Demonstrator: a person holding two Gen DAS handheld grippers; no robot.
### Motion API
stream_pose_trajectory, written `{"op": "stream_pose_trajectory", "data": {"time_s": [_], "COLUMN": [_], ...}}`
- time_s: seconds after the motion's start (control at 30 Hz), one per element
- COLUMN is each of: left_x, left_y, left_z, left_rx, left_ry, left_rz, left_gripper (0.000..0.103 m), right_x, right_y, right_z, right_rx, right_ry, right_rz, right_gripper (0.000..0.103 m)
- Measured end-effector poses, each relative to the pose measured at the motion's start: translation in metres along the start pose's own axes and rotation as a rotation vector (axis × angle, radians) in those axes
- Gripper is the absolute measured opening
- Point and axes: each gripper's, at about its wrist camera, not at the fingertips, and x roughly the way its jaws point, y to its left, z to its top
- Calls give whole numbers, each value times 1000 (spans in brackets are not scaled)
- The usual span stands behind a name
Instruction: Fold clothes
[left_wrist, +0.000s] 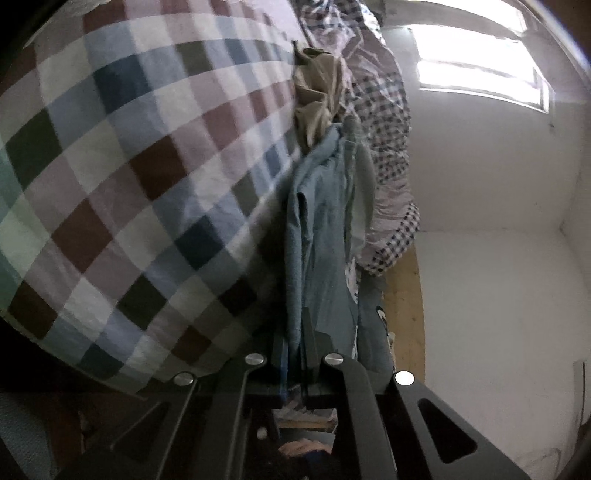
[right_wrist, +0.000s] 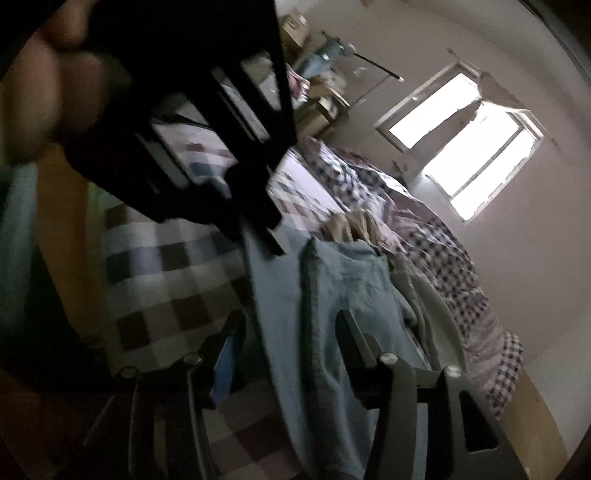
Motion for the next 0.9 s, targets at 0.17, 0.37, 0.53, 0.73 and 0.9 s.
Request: {"op": "stream_pose_trajectory", "data": {"time_s": [0.17, 0.37, 0.53, 0.73, 0.9], "left_x": [-4, -6, -6, -6, -11], "left_y": [-2, -6, -5, -3, -3], "left_z": [-1, -1, 0, 1, 2], "left_rx": [7, 17, 17, 18, 23], "left_ry": [8, 16, 17, 14, 6], "left_rz": [-37, -85, -90, -89, -61], "left_gripper": [2, 2, 2, 2, 3], "right_x": [28, 52, 70, 79, 78], "right_y": [1, -3, -13, -16, -22], "right_z": [4, 12, 16, 19, 19], "right_rx": [-17, -26, -21, -26, -6], "right_ry": [51, 73, 97, 105, 90], "right_rz": [-89, -120, -152, -154, -131], "right_gripper": [54, 53, 38, 10, 2]}}
